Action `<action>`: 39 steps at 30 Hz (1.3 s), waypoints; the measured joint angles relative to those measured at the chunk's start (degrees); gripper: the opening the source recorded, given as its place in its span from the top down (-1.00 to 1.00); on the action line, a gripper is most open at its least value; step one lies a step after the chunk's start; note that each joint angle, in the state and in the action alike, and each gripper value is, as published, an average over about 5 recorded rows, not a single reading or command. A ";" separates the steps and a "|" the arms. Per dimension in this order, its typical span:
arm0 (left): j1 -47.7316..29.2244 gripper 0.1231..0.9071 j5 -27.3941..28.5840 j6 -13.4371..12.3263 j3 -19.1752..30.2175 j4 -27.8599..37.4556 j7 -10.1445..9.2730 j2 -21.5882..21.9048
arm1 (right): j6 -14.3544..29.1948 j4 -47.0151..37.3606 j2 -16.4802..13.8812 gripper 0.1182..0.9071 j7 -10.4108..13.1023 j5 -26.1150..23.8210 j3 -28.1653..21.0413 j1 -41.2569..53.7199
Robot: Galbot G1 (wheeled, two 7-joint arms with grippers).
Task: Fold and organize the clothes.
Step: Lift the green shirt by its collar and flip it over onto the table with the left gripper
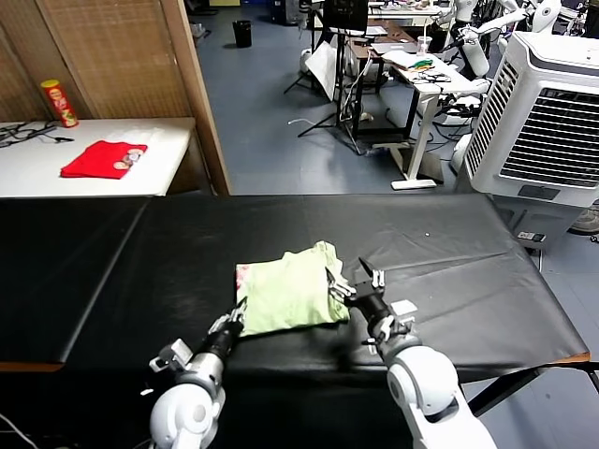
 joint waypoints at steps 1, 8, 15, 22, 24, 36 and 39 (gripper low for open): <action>-0.08 0.88 0.56 0.12 -0.10 -0.14 -0.20 0.05 | 0.02 0.21 -0.01 -0.72 0.16 -0.07 0.14 -0.21; -0.44 0.96 10.30 2.97 -1.71 -2.88 -0.44 3.21 | 0.07 0.88 0.37 -0.72 1.80 -3.28 1.52 -2.02; 0.40 0.96 16.54 4.74 -6.35 -3.86 0.50 15.60 | 0.56 1.32 0.98 -0.72 2.37 -5.81 2.24 -3.65; 3.15 0.96 19.15 4.89 -15.13 -4.56 1.12 33.59 | 0.55 1.32 1.59 -0.72 2.65 -6.38 2.05 -3.95; 4.28 0.96 20.88 5.33 -18.08 -5.38 0.63 38.35 | 0.57 1.24 1.83 -0.72 2.65 -6.49 1.98 -3.96; 3.43 0.96 16.75 10.96 -14.05 -15.22 -4.58 40.06 | 1.10 2.39 2.19 -0.72 2.44 -7.80 4.07 -6.72; 1.88 0.96 16.33 10.86 -7.90 -15.50 -5.25 35.61 | 1.11 3.05 2.22 -0.72 2.38 -8.00 4.86 -7.79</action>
